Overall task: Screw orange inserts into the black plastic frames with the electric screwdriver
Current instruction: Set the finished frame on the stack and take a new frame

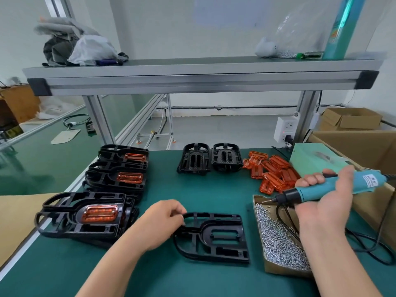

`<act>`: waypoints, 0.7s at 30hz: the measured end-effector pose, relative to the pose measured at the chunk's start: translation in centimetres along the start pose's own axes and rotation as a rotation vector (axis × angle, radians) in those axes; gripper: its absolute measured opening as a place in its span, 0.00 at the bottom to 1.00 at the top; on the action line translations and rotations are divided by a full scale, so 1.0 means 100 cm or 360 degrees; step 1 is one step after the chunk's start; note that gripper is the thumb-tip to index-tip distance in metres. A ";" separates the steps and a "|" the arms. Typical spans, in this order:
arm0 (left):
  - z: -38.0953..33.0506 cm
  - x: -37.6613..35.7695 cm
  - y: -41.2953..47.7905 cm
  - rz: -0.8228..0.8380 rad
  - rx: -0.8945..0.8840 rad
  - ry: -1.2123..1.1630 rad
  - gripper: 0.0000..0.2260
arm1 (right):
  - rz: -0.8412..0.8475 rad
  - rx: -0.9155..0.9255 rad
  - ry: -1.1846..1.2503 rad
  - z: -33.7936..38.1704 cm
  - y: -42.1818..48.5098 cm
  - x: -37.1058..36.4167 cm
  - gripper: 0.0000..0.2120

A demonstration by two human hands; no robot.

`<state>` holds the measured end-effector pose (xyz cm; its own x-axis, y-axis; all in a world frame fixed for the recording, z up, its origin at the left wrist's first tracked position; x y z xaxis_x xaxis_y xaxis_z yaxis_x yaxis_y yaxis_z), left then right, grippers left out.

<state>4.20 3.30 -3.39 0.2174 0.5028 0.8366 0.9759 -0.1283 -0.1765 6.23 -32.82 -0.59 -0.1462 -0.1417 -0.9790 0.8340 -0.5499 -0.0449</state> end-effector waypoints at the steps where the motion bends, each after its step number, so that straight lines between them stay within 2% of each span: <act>1: 0.001 0.000 -0.005 0.0035 -0.0015 0.0021 0.08 | -0.0003 -0.0002 -0.0009 0.000 0.000 0.000 0.18; 6: 0.000 0.004 -0.022 0.0193 -0.0122 0.0181 0.07 | 0.0012 -0.0020 -0.0032 -0.005 -0.002 0.001 0.18; 8: -0.005 0.006 -0.024 0.0148 -0.0179 0.0322 0.04 | 0.0006 -0.0036 -0.0052 -0.007 -0.002 0.001 0.18; 11: -0.011 0.008 -0.027 0.0071 -0.0222 0.0451 0.05 | -0.0009 -0.0053 -0.0070 -0.008 -0.001 0.002 0.18; 18: -0.014 0.004 -0.034 0.0255 -0.0124 0.0311 0.04 | -0.0011 -0.0082 -0.0083 -0.010 -0.002 0.004 0.18; 21: -0.016 0.005 -0.035 0.0250 -0.0126 0.0334 0.04 | 0.0006 -0.0086 -0.0086 -0.011 -0.002 0.003 0.18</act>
<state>0.86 2.63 -1.49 0.3493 0.2842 0.8929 0.9242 -0.2614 -0.2784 6.55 -31.86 -1.09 -0.1703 -0.1890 -0.9671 0.8619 -0.5043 -0.0532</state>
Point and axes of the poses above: each hand's wrist, its own y-axis towards the middle knuckle, its own x-axis out of the back of the hand, z = x × y, the point moved 5 cm from there along y, towards the middle knuckle, and after that the axes turned 15 degrees about y, right-handed, at the moved point
